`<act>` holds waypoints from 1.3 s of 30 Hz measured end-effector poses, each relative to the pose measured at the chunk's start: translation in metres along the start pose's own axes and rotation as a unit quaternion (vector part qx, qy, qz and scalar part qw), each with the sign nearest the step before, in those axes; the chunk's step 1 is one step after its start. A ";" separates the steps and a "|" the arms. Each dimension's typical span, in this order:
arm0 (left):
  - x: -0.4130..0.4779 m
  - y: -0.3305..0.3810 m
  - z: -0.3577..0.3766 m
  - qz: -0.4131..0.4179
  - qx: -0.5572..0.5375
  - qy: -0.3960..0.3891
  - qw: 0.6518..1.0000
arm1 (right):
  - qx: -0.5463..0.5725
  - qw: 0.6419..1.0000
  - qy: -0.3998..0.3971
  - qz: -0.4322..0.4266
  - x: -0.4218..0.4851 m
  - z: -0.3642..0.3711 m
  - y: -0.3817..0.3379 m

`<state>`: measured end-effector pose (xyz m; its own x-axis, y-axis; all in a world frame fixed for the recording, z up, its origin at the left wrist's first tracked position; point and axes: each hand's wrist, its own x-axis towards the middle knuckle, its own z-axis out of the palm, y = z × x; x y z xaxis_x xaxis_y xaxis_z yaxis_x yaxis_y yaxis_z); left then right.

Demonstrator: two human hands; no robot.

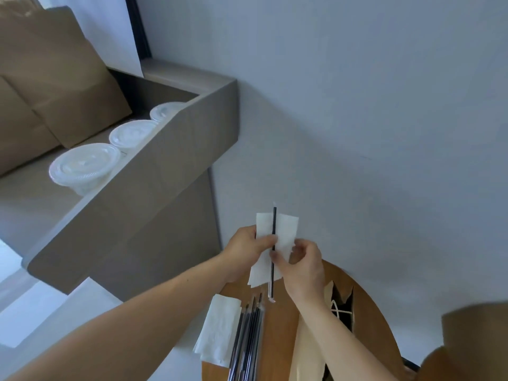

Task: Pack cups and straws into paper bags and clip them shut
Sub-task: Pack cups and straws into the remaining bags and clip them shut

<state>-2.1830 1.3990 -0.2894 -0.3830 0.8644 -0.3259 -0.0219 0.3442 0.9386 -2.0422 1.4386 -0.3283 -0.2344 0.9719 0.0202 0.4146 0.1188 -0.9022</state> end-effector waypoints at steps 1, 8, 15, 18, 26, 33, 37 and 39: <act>-0.001 0.006 0.001 0.007 0.006 -0.004 1.000 | 0.013 1.000 -0.008 0.002 0.004 -0.006 -0.004; -0.009 0.031 0.018 0.028 0.012 -0.056 0.998 | 0.045 0.996 -0.073 -0.012 0.018 -0.041 -0.012; -0.013 0.041 0.047 0.036 -0.001 -0.102 0.994 | 0.053 0.995 -0.087 -0.009 0.024 -0.074 -0.004; -0.013 0.043 0.061 0.034 -0.009 -0.129 0.991 | 0.088 0.991 -0.097 0.008 0.023 -0.091 0.001; -0.010 0.046 0.098 0.028 -0.010 -0.173 0.984 | 0.102 0.991 -0.084 0.017 0.022 -0.132 0.015; 0.000 -0.009 0.104 -0.047 0.135 -0.124 0.982 | 0.083 0.993 0.073 0.039 0.042 -0.171 0.035; -0.007 -0.063 0.102 -0.120 0.376 -0.298 0.869 | 0.034 0.992 0.110 0.054 0.049 -0.162 0.052; -0.015 -0.082 0.113 -0.137 0.429 -0.352 0.820 | 0.028 0.991 0.116 0.062 0.049 -0.148 0.059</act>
<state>-2.0709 1.3993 -0.3743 0.1635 0.6043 -0.7798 0.7559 0.4312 0.4927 -1.8993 1.5234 -0.3170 0.0272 0.9996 0.0004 0.3774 -0.0099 -0.9260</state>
